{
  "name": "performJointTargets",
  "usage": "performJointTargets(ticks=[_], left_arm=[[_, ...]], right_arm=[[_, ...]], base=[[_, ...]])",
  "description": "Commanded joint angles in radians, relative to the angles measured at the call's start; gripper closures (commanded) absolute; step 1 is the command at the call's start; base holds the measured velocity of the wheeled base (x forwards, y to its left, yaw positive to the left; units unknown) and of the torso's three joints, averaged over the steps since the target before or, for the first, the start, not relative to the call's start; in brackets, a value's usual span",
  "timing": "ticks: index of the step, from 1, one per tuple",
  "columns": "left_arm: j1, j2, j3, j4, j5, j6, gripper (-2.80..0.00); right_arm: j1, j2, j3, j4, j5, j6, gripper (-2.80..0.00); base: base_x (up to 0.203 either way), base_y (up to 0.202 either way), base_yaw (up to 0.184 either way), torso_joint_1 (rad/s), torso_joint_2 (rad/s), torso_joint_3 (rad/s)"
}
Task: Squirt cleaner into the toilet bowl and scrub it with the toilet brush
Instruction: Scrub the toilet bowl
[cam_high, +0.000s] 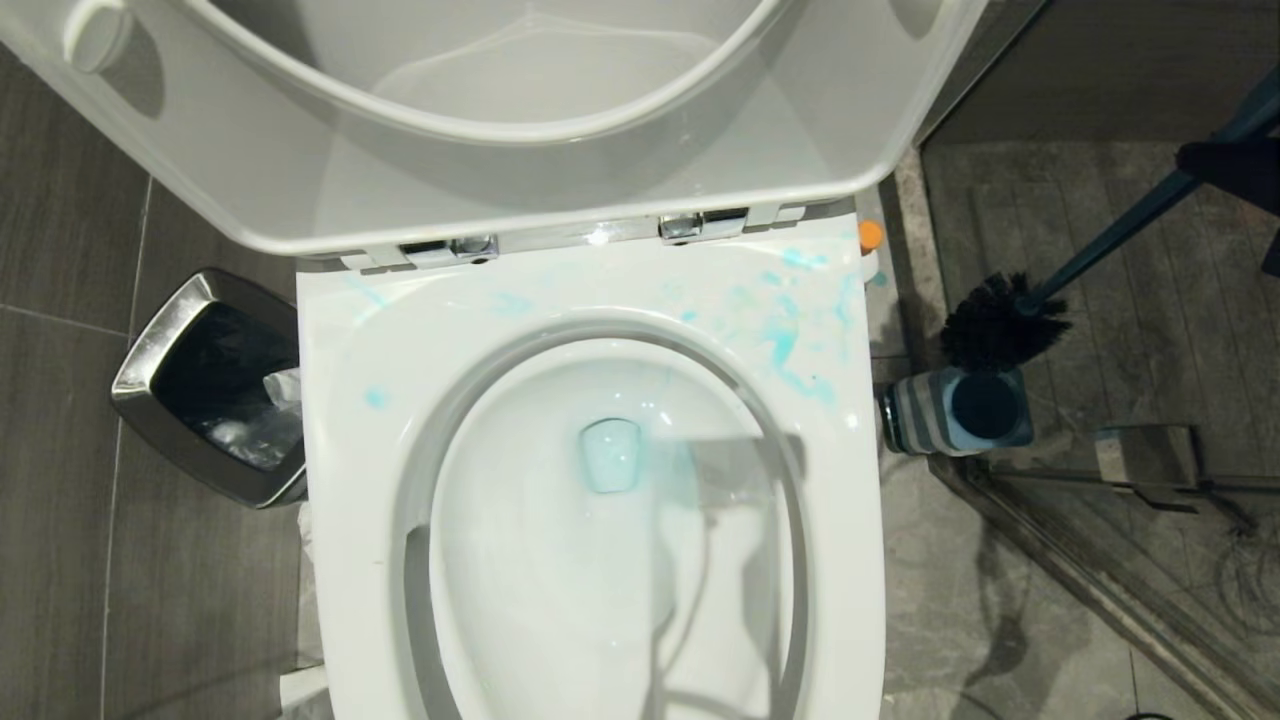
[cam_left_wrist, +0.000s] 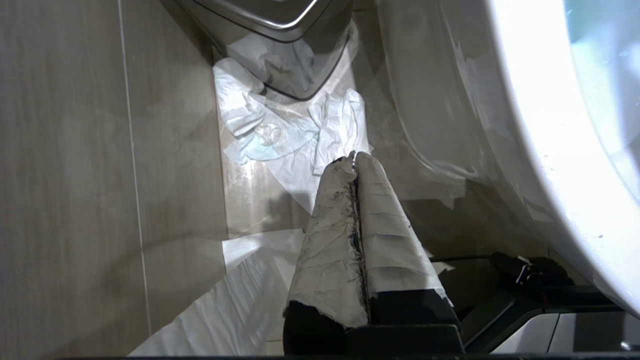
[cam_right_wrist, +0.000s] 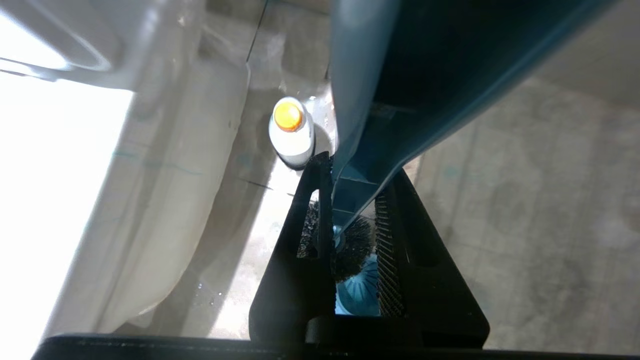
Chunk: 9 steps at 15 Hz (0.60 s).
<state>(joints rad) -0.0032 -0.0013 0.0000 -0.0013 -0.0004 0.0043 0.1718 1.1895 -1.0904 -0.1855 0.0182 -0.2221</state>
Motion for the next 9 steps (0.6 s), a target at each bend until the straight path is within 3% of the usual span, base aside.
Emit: performJointTargets(ticks=[1,9], left_arm=[[0.0,0.001,0.0,0.0,0.0,0.0,0.0],[0.0,0.001,0.0,0.0,0.0,0.002,0.0]], right_arm=[[0.042,-0.014,-0.008,0.0,-0.034,-0.002,0.0],[0.061,-0.028,-0.023,0.003,-0.087,-0.002,0.0]], base=[[0.0,0.0,0.0,0.006,0.0,0.184],[0.0,0.0,0.0,0.001,0.0,0.201]])
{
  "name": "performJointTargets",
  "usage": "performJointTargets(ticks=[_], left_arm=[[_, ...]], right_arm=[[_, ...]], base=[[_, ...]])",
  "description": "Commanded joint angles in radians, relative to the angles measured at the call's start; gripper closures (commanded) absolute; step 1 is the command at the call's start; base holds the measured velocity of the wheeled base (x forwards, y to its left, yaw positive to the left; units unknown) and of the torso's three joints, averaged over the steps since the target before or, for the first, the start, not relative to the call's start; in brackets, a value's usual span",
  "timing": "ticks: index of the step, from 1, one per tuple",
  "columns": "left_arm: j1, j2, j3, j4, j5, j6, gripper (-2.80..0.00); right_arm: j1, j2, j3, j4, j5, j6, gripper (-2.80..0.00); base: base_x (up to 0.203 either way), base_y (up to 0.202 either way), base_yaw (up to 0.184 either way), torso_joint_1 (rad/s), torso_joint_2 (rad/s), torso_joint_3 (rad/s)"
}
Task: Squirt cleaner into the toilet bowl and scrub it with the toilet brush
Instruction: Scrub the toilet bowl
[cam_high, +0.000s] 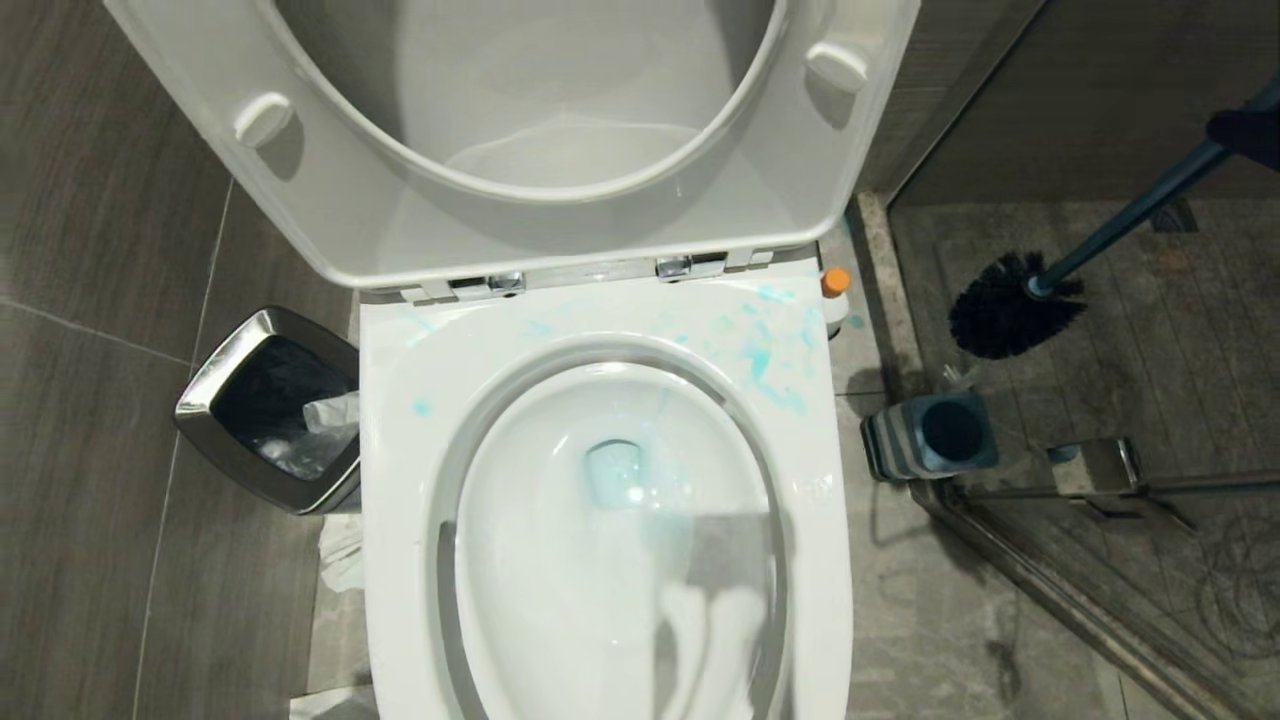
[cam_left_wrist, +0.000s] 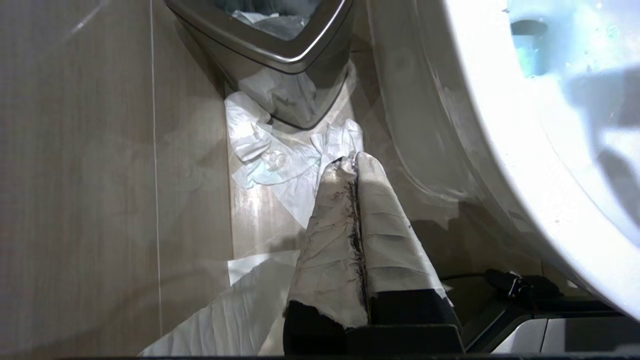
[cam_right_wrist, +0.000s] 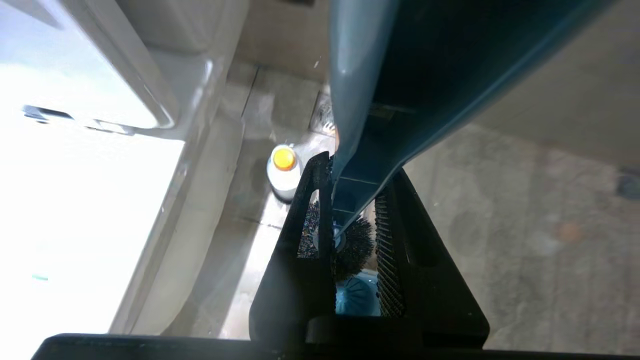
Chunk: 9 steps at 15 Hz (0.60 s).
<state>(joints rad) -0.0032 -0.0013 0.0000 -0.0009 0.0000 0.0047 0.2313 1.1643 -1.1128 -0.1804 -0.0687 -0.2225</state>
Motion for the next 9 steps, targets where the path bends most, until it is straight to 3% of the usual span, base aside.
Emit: performJointTargets(ticks=[1,9], left_arm=[[0.0,0.001,0.0,-0.001,0.0,0.001,0.0],[0.0,0.001,0.0,-0.001,0.0,0.006,0.0]], right_arm=[[0.002,-0.003,-0.001,-0.002,0.0,-0.001,0.0],[0.002,-0.006,-0.001,-0.002,0.0,-0.001,0.0]], base=[[0.0,0.0,0.0,0.002,0.0,0.207],[0.0,0.0,0.0,0.001,0.0,0.203]])
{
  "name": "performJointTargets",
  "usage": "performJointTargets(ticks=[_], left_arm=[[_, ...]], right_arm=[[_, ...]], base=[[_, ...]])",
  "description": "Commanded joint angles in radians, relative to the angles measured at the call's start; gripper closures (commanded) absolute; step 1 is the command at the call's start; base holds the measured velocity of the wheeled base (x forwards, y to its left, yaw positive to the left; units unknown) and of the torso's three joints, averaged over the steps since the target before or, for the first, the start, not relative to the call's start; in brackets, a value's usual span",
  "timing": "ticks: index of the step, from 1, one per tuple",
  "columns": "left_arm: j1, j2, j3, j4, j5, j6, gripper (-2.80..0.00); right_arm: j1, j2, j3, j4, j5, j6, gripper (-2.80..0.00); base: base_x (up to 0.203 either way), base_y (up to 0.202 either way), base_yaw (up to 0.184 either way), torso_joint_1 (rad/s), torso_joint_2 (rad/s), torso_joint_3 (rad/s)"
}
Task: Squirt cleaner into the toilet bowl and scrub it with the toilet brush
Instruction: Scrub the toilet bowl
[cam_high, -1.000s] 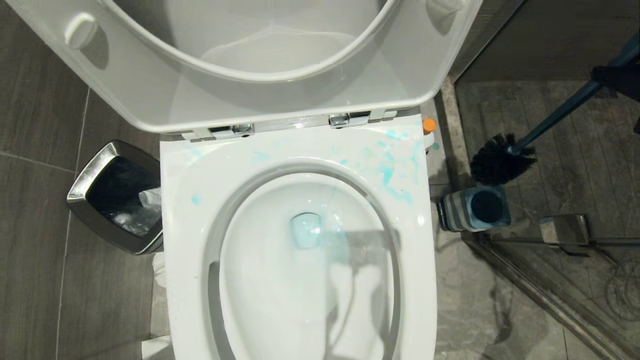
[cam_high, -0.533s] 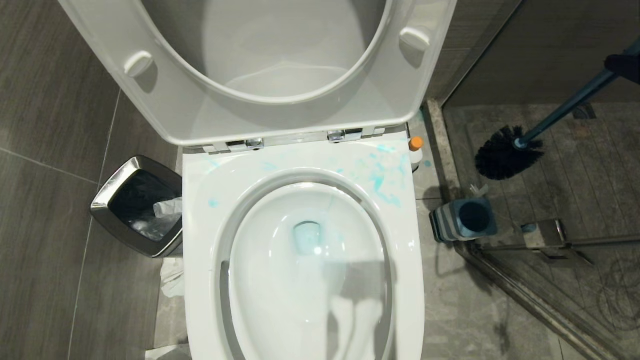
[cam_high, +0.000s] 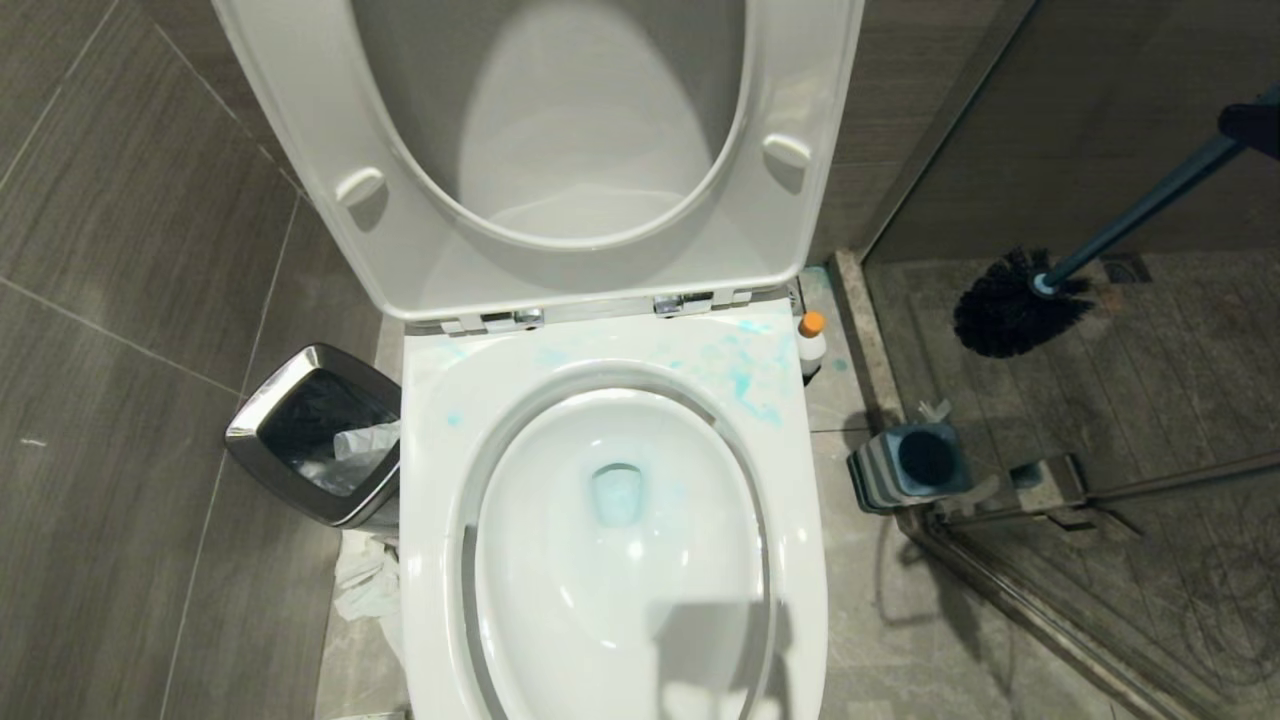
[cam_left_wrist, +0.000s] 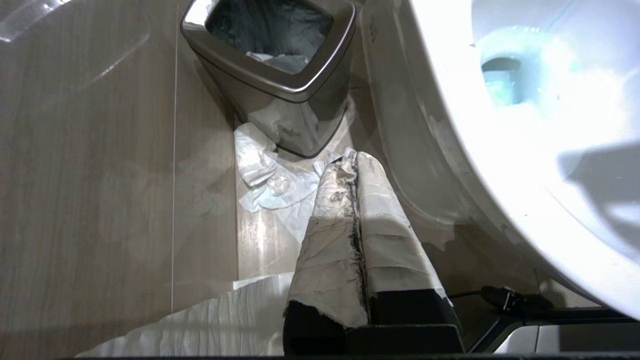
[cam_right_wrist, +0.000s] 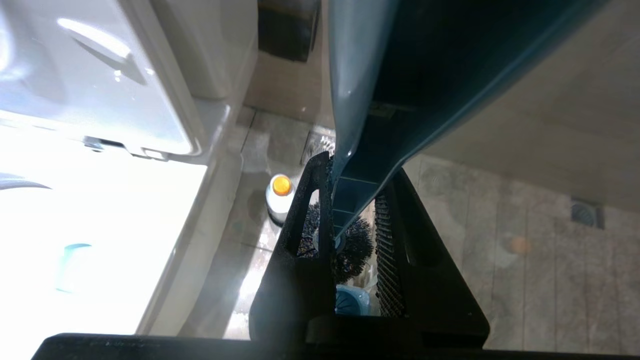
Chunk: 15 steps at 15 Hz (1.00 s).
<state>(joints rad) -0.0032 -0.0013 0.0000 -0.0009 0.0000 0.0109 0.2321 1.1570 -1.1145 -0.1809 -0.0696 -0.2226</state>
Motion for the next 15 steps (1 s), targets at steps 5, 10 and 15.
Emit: performJointTargets(ticks=[5,10,15], left_arm=[[0.0,0.001,0.0,-0.001,0.0,-0.002,0.0],[0.0,0.001,0.0,-0.001,0.0,-0.002,0.0],[0.0,0.001,0.0,-0.001,0.0,-0.003,0.0]], right_arm=[[0.062,0.018,-0.002,0.0,-0.001,0.008,0.0],[0.182,0.071,-0.059,0.019,-0.026,0.043,0.0],[0.413,0.219,-0.185,0.101,-0.179,0.123,0.0]], base=[[0.0,0.0,0.0,0.001,0.0,0.203],[0.0,0.0,0.0,0.001,0.0,0.201],[0.0,0.0,0.0,0.001,0.0,0.205]])
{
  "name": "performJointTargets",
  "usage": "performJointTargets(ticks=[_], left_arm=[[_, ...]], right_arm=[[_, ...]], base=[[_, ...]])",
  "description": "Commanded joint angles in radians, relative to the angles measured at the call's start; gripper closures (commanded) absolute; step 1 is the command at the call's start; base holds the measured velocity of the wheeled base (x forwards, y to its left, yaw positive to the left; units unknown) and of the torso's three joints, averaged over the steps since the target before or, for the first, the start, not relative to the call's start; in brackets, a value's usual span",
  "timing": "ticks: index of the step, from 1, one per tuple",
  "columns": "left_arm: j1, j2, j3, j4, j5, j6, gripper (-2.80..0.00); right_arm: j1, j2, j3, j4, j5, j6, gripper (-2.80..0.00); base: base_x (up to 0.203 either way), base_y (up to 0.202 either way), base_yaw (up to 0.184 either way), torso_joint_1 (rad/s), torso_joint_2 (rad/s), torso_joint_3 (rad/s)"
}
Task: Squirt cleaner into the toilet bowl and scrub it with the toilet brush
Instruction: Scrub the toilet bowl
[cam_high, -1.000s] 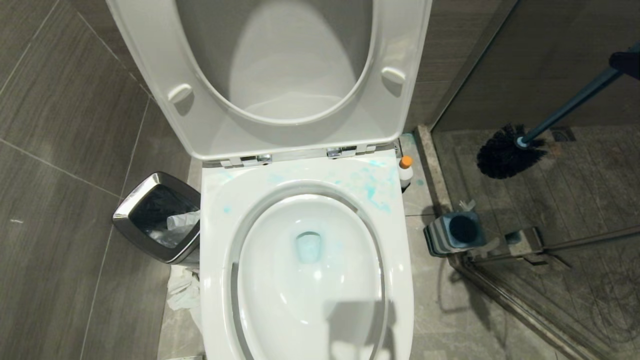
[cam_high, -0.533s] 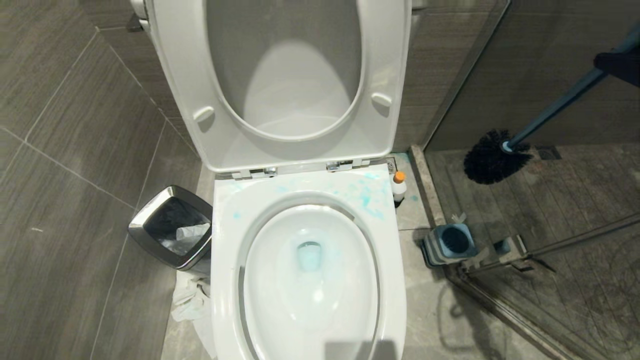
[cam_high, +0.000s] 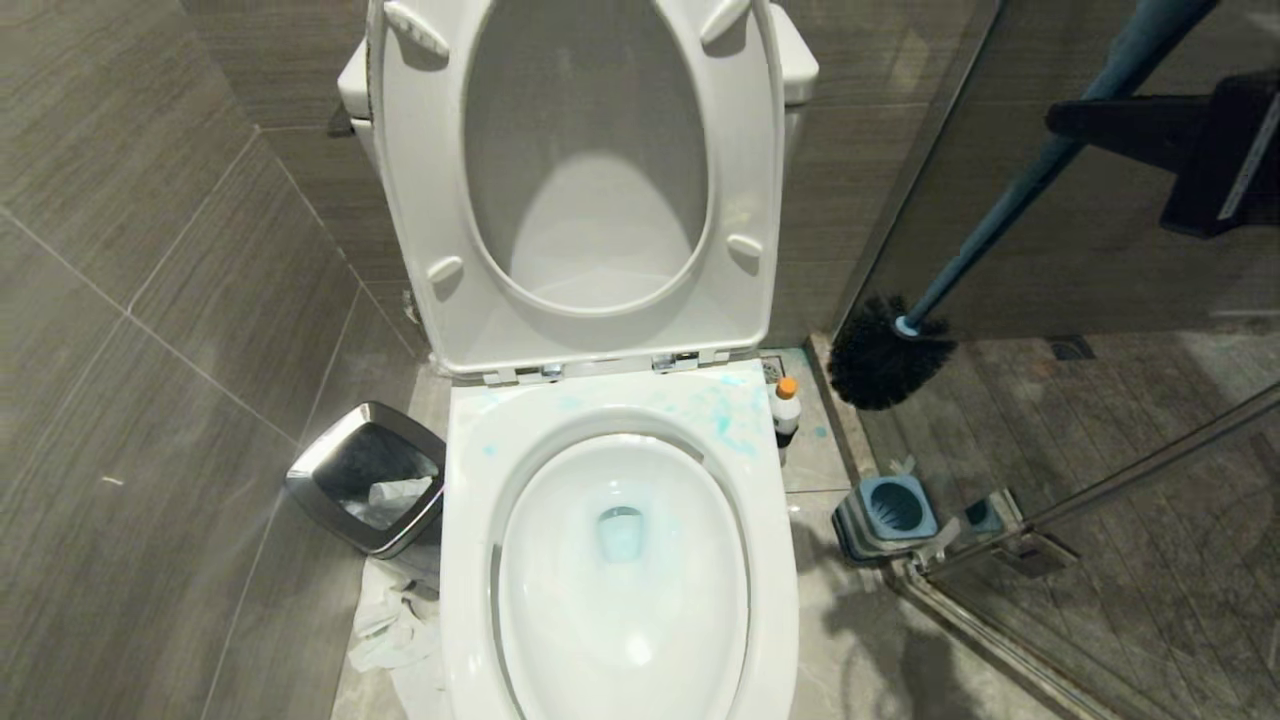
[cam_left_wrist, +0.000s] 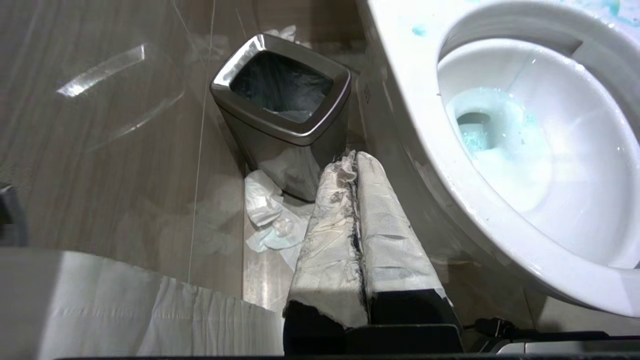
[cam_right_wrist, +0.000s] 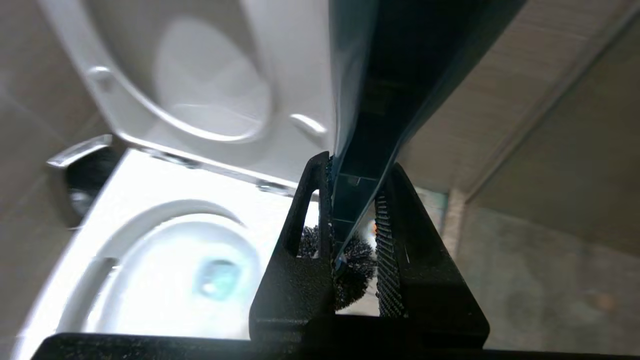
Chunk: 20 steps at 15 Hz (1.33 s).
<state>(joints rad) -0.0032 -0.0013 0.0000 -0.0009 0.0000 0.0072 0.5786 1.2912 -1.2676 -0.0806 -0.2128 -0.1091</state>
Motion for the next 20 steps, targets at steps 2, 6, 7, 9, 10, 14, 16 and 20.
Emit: performJointTargets(ticks=[2,6,7,9,10,14,16,20], left_arm=[[0.0,0.001,0.0,-0.001,0.0,0.0,0.0],[0.0,0.001,0.0,-0.001,0.0,-0.001,0.0],[0.0,0.001,0.0,-0.001,-0.002,-0.001,0.0],[0.0,0.001,0.0,0.001,-0.003,0.003,0.0],[0.0,0.001,0.0,0.001,-0.003,0.003,0.0],[0.0,0.001,0.0,0.001,-0.003,0.005,0.0],[0.0,0.001,0.0,-0.001,-0.003,0.007,0.0],[0.0,0.001,0.0,-0.001,-0.003,0.008,0.0]], right_arm=[[0.131,0.172,-0.074,-0.001,-0.081,0.022,0.0],[0.176,0.392,-0.209,0.001,-0.105,0.053,0.0],[0.179,0.455,-0.253,0.003,-0.105,0.057,0.0],[0.194,0.568,-0.309,0.006,-0.106,0.065,0.0],[0.201,0.615,-0.324,0.007,-0.105,0.074,0.0],[0.207,0.786,-0.416,0.009,-0.09,0.094,0.0],[0.209,0.841,-0.428,0.009,-0.062,0.097,0.0],[0.208,0.93,-0.438,0.003,-0.05,0.127,0.0]], base=[[0.0,0.0,0.0,0.003,0.0,0.202],[0.0,0.0,0.0,0.003,0.0,0.132],[0.0,0.0,0.0,0.002,0.0,0.034],[0.0,0.0,0.0,0.0,0.0,0.0],[0.0,0.0,0.0,0.0,0.0,0.0],[0.0,0.0,0.0,0.0,0.0,0.0],[0.0,0.0,0.0,0.0,0.0,0.0],[0.0,0.0,0.0,0.0,0.0,0.0]])
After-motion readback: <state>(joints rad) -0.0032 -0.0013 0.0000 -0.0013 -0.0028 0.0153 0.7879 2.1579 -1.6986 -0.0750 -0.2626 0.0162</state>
